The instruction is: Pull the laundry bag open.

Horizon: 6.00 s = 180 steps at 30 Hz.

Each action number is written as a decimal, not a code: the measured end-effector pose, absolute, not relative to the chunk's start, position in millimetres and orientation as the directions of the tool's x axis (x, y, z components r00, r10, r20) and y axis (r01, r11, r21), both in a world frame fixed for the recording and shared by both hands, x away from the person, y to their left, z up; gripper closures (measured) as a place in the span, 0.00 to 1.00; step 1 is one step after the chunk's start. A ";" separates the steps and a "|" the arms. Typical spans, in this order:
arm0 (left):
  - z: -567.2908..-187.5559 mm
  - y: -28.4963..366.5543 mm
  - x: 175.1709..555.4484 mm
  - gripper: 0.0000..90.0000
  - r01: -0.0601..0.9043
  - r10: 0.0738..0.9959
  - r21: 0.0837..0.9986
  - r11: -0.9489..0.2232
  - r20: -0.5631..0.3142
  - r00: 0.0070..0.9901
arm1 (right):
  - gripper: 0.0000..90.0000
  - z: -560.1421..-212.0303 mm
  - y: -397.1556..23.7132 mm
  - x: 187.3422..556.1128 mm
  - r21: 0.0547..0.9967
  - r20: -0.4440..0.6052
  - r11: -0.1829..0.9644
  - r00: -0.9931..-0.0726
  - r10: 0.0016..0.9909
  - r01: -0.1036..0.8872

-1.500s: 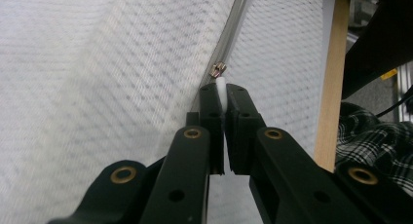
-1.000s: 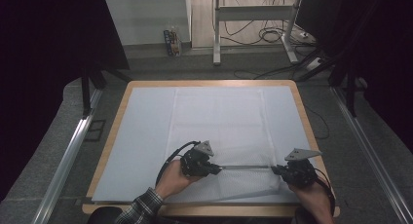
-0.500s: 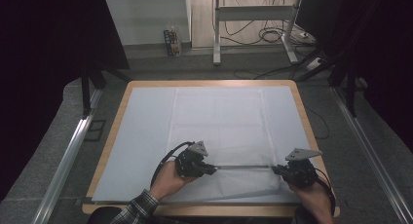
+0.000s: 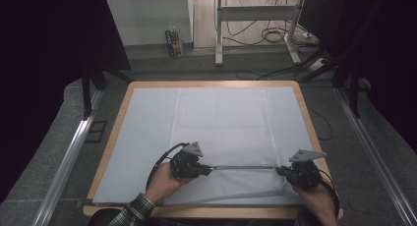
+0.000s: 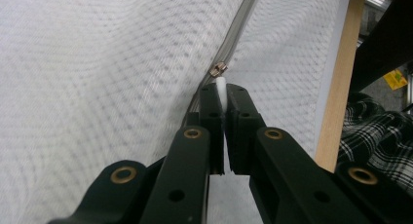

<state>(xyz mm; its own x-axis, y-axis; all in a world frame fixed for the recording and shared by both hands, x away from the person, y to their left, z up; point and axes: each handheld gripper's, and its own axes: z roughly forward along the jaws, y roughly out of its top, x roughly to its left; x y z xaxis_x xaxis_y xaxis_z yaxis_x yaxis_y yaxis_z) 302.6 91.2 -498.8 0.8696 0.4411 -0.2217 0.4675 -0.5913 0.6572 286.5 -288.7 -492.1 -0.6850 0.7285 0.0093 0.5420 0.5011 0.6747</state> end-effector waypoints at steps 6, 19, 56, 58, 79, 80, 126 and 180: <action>-498.6 100.1 300.0 0.97 0.479 0.456 0.655 -0.584 -0.223 0.862 | 0.95 -492.2 -289.1 286.7 0.676 0.008 0.501 -0.685 0.729 0.541; -496.8 116.7 292.8 0.97 0.492 0.484 0.662 -0.565 -0.217 0.848 | 0.95 -491.6 -288.5 286.0 0.677 0.011 0.502 -0.689 0.725 0.539; -499.1 156.6 279.1 0.97 0.547 0.556 0.662 -0.512 -0.230 0.799 | 0.95 -491.9 -289.0 285.6 0.675 -0.006 0.510 -0.687 0.726 0.533; -499.2 160.7 278.6 0.97 0.552 0.562 0.664 -0.504 -0.233 0.794 | 0.95 -491.8 -289.1 285.6 0.676 -0.006 0.509 -0.687 0.727 0.533; -500.1 187.3 267.7 0.97 0.583 0.608 0.663 -0.469 -0.237 0.758 | 0.95 -491.9 -288.7 285.5 0.676 -0.005 0.508 -0.687 0.726 0.533; -500.0 189.3 266.7 0.97 0.586 0.610 0.665 -0.463 -0.241 0.755 | 0.95 -491.9 -288.5 285.5 0.676 -0.005 0.509 -0.687 0.727 0.533; -506.3 235.4 248.0 0.98 0.664 0.714 0.646 -0.377 -0.254 0.652 | 0.95 -493.0 -288.6 285.9 0.663 -0.001 0.507 -0.677 0.736 0.550; -512.8 218.7 228.5 0.06 0.614 0.773 0.704 -0.357 -0.146 0.617 | 0.06 -485.8 -285.7 271.8 0.730 -0.019 0.493 -0.706 0.707 0.474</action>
